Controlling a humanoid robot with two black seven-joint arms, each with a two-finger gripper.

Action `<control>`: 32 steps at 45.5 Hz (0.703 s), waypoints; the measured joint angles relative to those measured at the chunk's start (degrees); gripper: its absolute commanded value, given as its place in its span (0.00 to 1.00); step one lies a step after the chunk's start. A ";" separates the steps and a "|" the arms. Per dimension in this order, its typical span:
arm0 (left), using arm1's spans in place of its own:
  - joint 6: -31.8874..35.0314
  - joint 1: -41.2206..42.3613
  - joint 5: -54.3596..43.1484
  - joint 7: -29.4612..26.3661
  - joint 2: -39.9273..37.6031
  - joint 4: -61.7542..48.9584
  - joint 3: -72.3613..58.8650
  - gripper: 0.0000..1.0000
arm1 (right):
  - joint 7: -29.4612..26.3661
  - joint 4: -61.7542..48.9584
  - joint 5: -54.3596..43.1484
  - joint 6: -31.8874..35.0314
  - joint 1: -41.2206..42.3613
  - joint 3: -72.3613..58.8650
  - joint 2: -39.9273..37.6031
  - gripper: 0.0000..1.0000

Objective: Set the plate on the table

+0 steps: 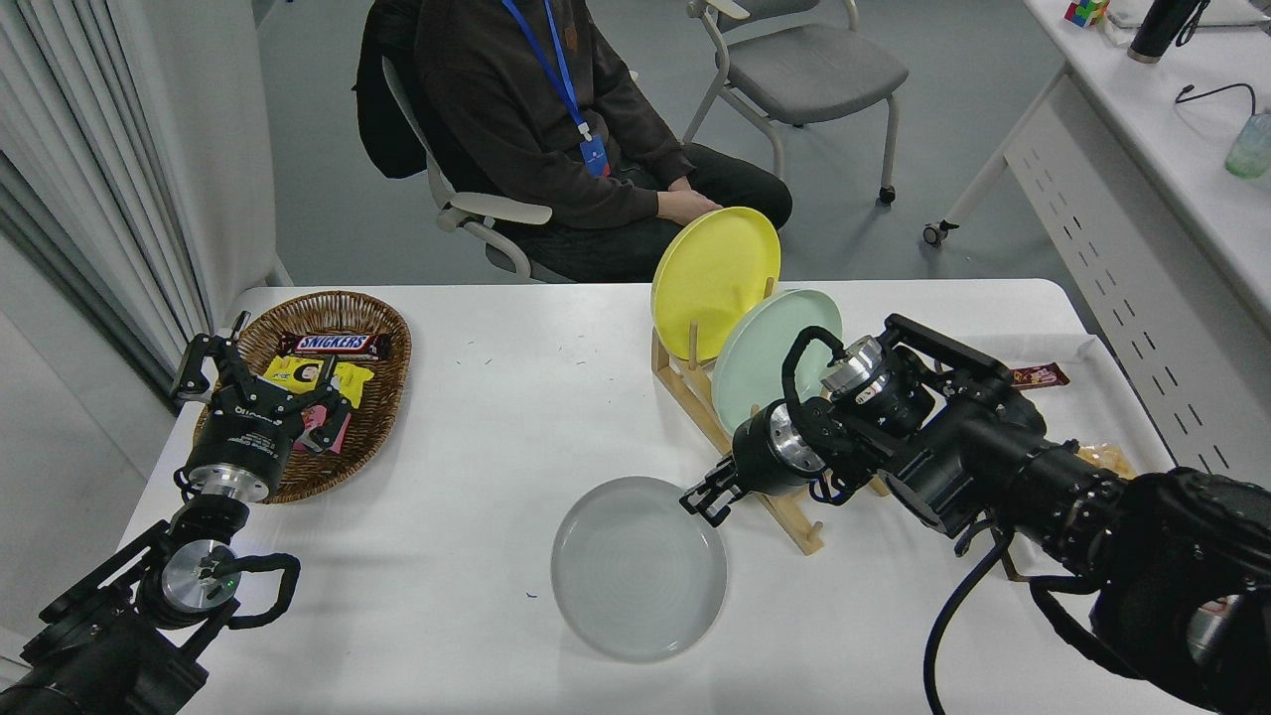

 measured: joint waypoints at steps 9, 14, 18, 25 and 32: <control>0.00 0.00 0.00 0.00 0.00 0.00 0.00 0.98 | -0.02 1.48 -1.08 3.48 0.35 -0.32 0.00 0.23; 0.00 0.00 0.00 0.00 0.00 0.00 0.00 0.98 | -0.18 2.61 -1.53 5.28 0.67 -0.73 0.00 0.36; 0.00 0.00 0.00 0.00 0.00 0.00 0.00 0.98 | -0.27 3.73 -2.10 6.36 1.03 -1.12 0.00 0.50; 0.00 0.00 0.00 0.00 0.00 0.00 0.00 0.98 | -0.49 5.37 -3.57 8.69 1.85 -1.56 0.00 0.50; 0.00 0.00 0.00 0.00 0.00 0.00 0.00 0.98 | -0.66 6.59 -4.84 11.02 2.91 -1.83 -0.01 0.52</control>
